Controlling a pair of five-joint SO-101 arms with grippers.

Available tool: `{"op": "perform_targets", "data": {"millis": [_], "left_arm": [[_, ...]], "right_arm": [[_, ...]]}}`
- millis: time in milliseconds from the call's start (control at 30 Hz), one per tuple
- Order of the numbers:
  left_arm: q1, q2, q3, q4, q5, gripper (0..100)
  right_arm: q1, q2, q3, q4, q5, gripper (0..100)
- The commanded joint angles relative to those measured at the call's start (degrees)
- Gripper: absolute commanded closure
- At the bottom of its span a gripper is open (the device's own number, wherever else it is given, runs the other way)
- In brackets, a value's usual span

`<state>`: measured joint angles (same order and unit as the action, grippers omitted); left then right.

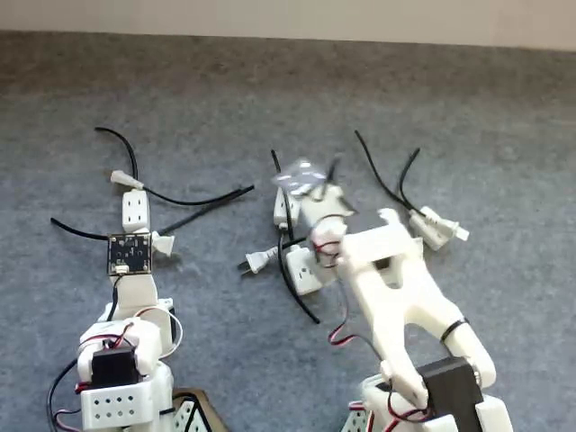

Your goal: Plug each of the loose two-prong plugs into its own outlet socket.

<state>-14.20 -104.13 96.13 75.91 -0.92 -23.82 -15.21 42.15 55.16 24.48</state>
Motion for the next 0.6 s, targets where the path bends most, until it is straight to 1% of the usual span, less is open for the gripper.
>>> {"op": "perform_targets", "data": {"millis": [0, 133, 267, 400, 467, 567], "left_arm": [[-0.5, -0.1, 0.9, 0.3, 0.4, 99], [-0.5, -0.1, 0.9, 0.3, 0.4, 99], [-0.5, -0.1, 0.9, 0.3, 0.4, 99], [-0.5, -0.1, 0.9, 0.3, 0.4, 99], [-0.5, -0.1, 0.9, 0.3, 0.4, 99], [-0.5, -0.1, 0.9, 0.3, 0.4, 99]], "right_arm": [[-4.7, -0.7, -2.9, 0.5, -2.5, 70.1], [-5.1, -0.6, -2.1, -1.2, -2.7, 70.1], [-2.2, 2.3, 4.0, -6.8, -2.5, 70.1], [2.9, 10.7, 6.1, -12.0, -2.5, 70.1], [4.7, 13.1, 3.5, -10.2, -2.6, 70.1], [4.4, 14.7, -1.1, -7.5, -2.7, 70.1]]}}
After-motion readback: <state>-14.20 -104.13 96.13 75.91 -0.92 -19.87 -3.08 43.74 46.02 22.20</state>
